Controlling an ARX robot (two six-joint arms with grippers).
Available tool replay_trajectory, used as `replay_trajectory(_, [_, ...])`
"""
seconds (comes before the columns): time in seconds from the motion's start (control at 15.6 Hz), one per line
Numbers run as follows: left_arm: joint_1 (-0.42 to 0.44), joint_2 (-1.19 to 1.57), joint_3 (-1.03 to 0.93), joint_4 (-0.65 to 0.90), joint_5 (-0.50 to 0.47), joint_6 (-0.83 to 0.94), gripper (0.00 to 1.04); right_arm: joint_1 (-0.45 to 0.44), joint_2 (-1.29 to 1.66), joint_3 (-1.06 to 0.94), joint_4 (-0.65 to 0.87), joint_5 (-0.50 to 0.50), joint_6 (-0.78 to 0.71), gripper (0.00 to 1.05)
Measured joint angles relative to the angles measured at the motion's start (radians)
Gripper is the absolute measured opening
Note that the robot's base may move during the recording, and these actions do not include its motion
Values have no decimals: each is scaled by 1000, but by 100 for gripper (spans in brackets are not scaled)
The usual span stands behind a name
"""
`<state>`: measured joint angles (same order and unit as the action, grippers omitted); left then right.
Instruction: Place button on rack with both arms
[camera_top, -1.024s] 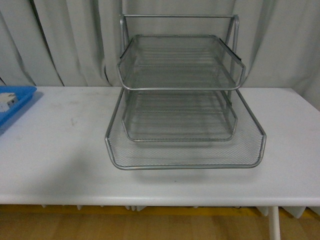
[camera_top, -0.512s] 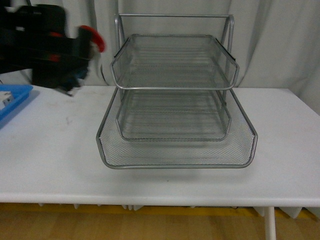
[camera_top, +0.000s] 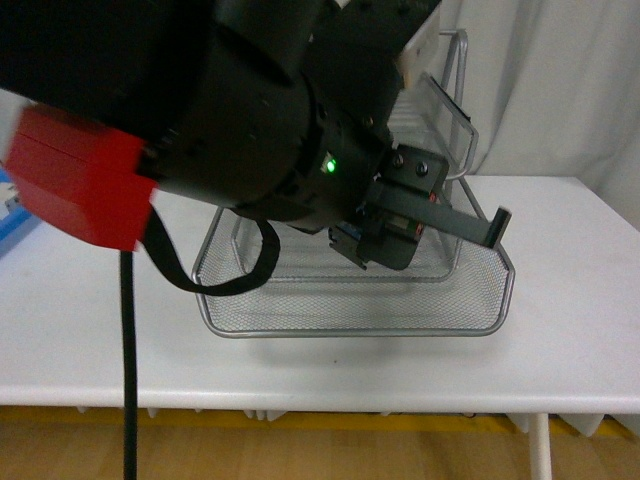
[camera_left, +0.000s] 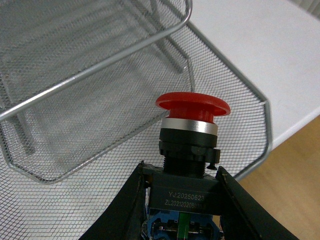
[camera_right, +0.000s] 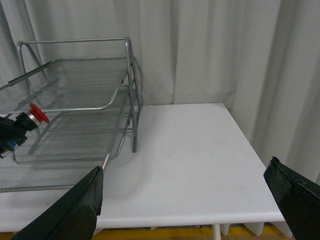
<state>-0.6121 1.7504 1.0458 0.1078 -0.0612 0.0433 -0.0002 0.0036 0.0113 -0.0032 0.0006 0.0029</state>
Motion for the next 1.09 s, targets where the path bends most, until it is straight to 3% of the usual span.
replay_trajectory(0.45, [53,296,279,-148,-37,44,35,0,0,0,0,0,0,98])
replay_trajectory(0.9, [71,418,455,-235,-44,0,35,0,0,0,0,0,0,98])
replay_trajectory(1.09, [71,418,463,-244,-27,-53,68,0,0,0,0,0,0,98])
